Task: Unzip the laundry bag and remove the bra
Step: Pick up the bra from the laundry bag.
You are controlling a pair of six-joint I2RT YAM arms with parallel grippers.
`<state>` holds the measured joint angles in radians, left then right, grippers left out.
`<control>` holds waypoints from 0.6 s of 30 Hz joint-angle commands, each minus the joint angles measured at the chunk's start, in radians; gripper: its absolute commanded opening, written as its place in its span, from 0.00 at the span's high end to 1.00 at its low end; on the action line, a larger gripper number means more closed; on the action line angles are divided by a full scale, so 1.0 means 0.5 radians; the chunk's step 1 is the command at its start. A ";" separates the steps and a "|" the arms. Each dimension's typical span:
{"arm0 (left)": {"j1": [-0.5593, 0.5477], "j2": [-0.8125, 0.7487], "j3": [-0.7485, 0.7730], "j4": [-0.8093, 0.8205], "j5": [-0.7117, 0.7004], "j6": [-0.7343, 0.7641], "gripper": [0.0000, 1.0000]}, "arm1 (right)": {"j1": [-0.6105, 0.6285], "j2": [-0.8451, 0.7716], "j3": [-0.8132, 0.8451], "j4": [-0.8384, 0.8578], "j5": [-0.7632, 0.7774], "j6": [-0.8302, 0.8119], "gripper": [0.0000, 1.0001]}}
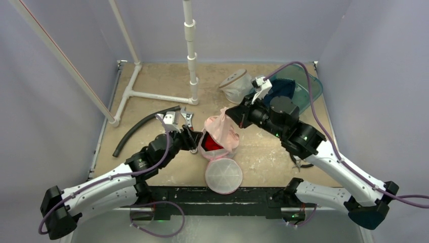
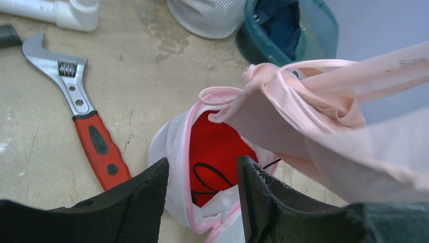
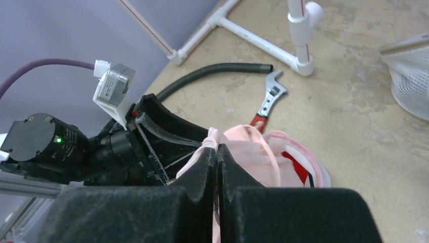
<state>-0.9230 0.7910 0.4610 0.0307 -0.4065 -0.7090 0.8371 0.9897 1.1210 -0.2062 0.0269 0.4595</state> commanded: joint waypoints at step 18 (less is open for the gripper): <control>0.008 -0.289 0.305 0.528 0.738 0.267 0.21 | -0.027 -0.087 0.314 0.064 -0.011 0.063 1.00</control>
<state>-0.9226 0.5457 0.5236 0.2417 -0.1844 -0.4953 0.8288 0.9703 1.2583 -0.2157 -0.0143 0.4717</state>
